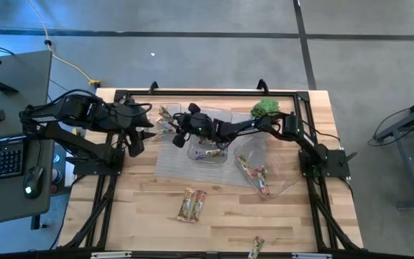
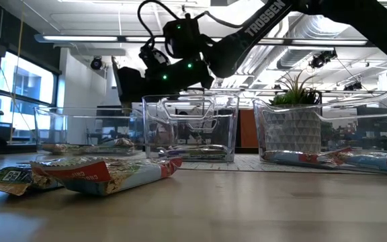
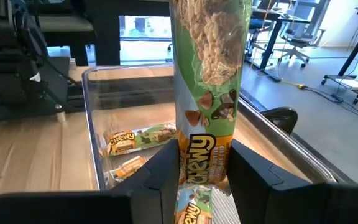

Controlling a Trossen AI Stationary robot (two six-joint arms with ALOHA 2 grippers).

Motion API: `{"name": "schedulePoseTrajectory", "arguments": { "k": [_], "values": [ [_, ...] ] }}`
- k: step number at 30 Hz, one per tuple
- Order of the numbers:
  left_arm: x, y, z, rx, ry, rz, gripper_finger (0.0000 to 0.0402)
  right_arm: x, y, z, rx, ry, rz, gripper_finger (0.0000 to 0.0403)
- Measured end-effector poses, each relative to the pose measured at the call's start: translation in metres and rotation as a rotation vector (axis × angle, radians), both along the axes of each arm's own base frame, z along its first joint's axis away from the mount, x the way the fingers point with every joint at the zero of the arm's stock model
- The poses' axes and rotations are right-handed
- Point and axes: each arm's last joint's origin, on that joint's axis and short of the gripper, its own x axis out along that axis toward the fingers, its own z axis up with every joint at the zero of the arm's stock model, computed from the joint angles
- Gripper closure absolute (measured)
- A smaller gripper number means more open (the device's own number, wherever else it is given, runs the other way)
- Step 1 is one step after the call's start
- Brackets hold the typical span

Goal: Pick and place Granola Bars by type
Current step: Put the yellow granola bar into the left transparent bin

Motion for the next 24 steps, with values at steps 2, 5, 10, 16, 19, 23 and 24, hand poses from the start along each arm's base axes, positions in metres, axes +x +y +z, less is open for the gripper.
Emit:
{"name": "schedulePoseTrajectory", "arguments": {
  "k": [2,5,10,16,19,23,24],
  "values": [
    [0.000,0.000,0.000,0.000,0.000,0.000,0.0254,0.000,0.001,0.001,-0.027,0.005,0.008,0.0295],
    [0.000,0.000,0.000,0.000,0.000,0.000,0.0254,0.001,0.003,0.003,-0.102,0.006,-0.005,0.0295],
    [0.000,0.000,0.000,-0.016,-0.004,0.014,0.0254,0.000,0.004,0.004,-0.144,0.024,-0.133,0.0295],
    [0.000,0.000,0.000,-0.014,-0.004,0.011,0.0254,0.002,0.010,0.004,-0.148,0.021,-0.039,0.0295],
    [0.000,0.000,0.000,-0.014,-0.004,0.012,0.0254,0.003,0.012,0.006,-0.124,-0.009,0.022,0.0295],
    [0.000,0.000,0.000,-0.014,-0.004,0.012,0.0254,0.003,0.011,0.007,-0.117,-0.023,0.052,0.0295],
    [0.000,0.000,0.000,-0.014,-0.005,0.012,0.0254,0.003,0.010,0.006,-0.101,-0.029,0.049,0.0295]
  ]
}}
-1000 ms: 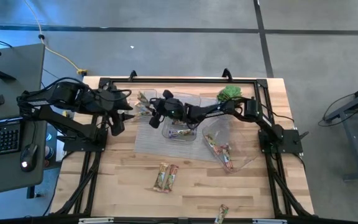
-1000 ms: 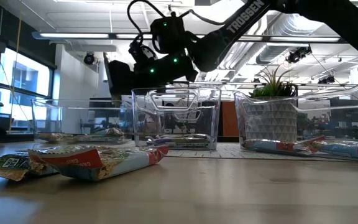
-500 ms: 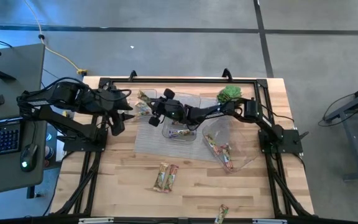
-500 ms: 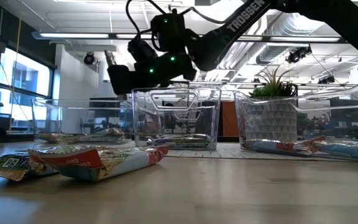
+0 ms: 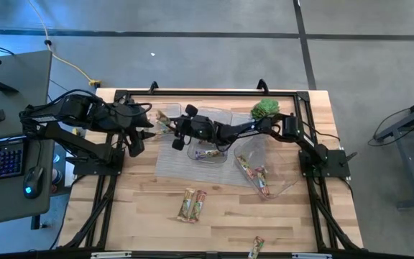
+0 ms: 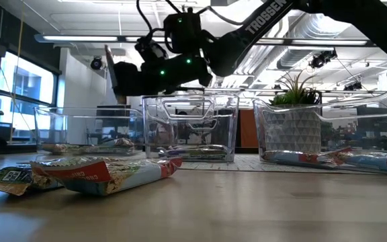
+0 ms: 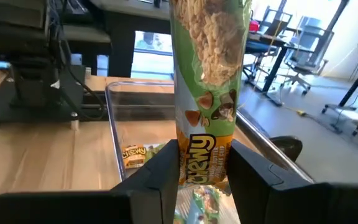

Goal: Pick and place Granola Bars by type
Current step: Put the yellow granola bar into the left transparent bin

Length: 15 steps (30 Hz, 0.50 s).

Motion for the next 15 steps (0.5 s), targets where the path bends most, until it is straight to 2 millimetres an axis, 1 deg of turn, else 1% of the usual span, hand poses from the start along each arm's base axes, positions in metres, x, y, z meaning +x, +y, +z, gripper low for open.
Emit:
{"name": "schedulePoseTrajectory", "arguments": {
  "k": [6,10,12,15],
  "values": [
    [0.000,0.000,0.000,0.000,0.000,0.000,0.0254,-0.001,-0.006,0.000,0.089,-0.029,0.015,0.0295],
    [0.000,0.000,0.000,0.000,0.000,0.000,0.0254,-0.002,-0.010,-0.001,0.079,-0.023,-0.017,0.0295],
    [0.000,0.000,0.000,0.000,0.000,0.000,0.0254,-0.002,-0.015,-0.001,0.089,-0.023,0.017,0.0295],
    [0.000,0.000,0.000,0.000,0.000,0.000,0.0254,-0.002,-0.018,0.001,0.155,-0.063,0.079,0.0295]
  ]
}}
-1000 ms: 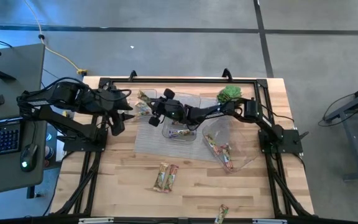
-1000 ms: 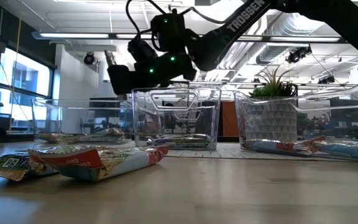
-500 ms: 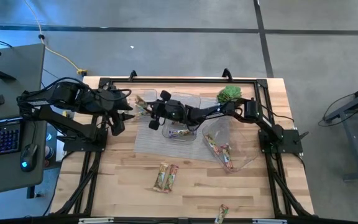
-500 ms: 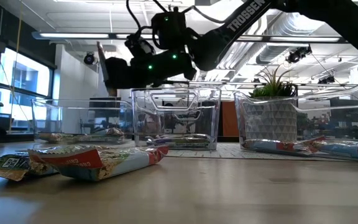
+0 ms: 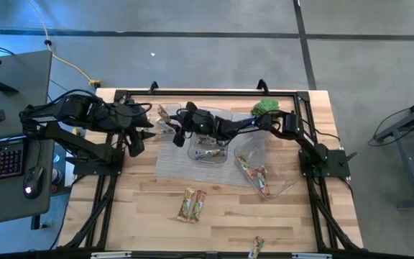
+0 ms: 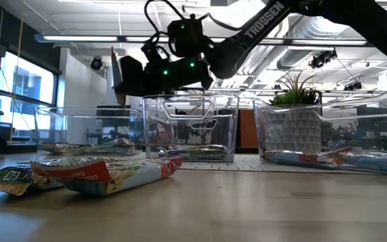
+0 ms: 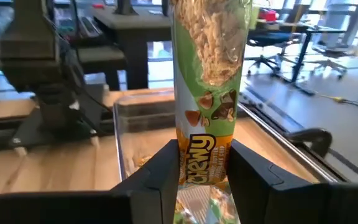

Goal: Pick and place Granola Bars by type
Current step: Put the yellow granola bar into the left transparent bin, then move the red granola bar to the bottom center of the table

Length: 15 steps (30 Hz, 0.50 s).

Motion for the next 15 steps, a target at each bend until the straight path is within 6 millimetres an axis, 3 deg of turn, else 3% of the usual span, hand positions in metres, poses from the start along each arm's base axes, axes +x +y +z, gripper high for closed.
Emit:
{"name": "schedulePoseTrajectory", "arguments": {
  "k": [10,15],
  "values": [
    [0.0000,0.0000,0.0000,0.000,0.000,0.000,0.0254,0.0005,0.0009,0.0032,-0.050,-0.020,0.015,0.0231],
    [0.0000,0.0000,0.0000,0.000,0.000,0.000,0.0254,0.0004,-0.0012,0.0073,-0.060,-0.062,0.029,0.0218]
  ]
}}
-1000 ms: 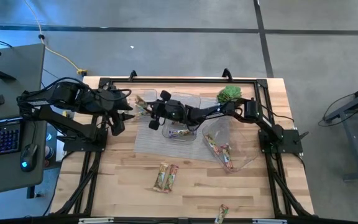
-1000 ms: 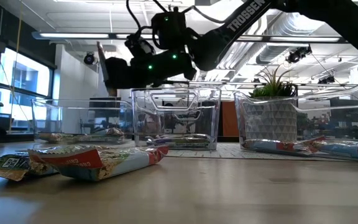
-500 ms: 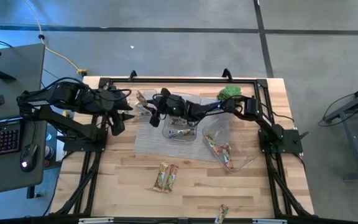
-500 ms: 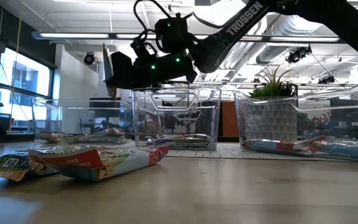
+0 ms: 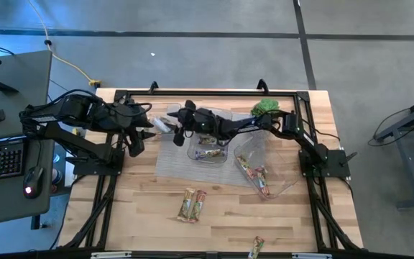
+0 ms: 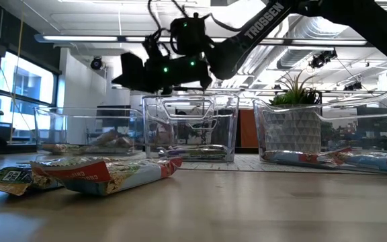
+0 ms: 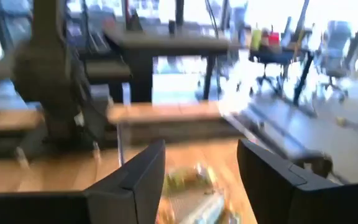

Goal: Pick and place Granola Bars by type
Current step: Move the red granola bar to the bottom center of the table

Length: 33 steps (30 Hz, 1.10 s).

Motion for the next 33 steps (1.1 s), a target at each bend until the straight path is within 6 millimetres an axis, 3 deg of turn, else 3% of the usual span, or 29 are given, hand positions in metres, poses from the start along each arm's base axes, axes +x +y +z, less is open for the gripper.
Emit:
{"name": "schedulePoseTrajectory", "arguments": {
  "k": [7,11,15,19,26,29,33],
  "values": [
    [0.000,0.000,0.000,0.000,0.000,0.000,0.0254,-0.004,0.011,0.037,0.010,-0.178,0.150,0.0222],
    [0.000,0.000,0.000,0.000,-0.001,0.000,0.0254,-0.014,0.025,0.076,-0.019,-0.208,0.192,0.0233],
    [0.000,0.000,0.000,0.000,0.000,0.000,0.0254,-0.031,0.052,0.118,-0.014,-0.139,0.267,0.0246],
    [0.001,0.000,0.002,0.016,-0.018,-0.016,0.0254,-0.064,0.082,0.155,0.005,0.046,0.272,0.0258],
    [0.013,-0.003,0.010,0.008,-0.131,-0.088,0.0254,-0.140,0.130,0.205,0.033,0.277,0.183,0.0265],
    [0.017,-0.004,0.007,0.017,-0.108,-0.097,0.0254,-0.169,0.149,0.216,0.046,0.348,0.186,0.0265],
    [0.028,-0.004,0.002,0.058,-0.072,-0.065,0.0254,-0.196,0.172,0.215,0.029,0.480,0.287,0.0265]
  ]
}}
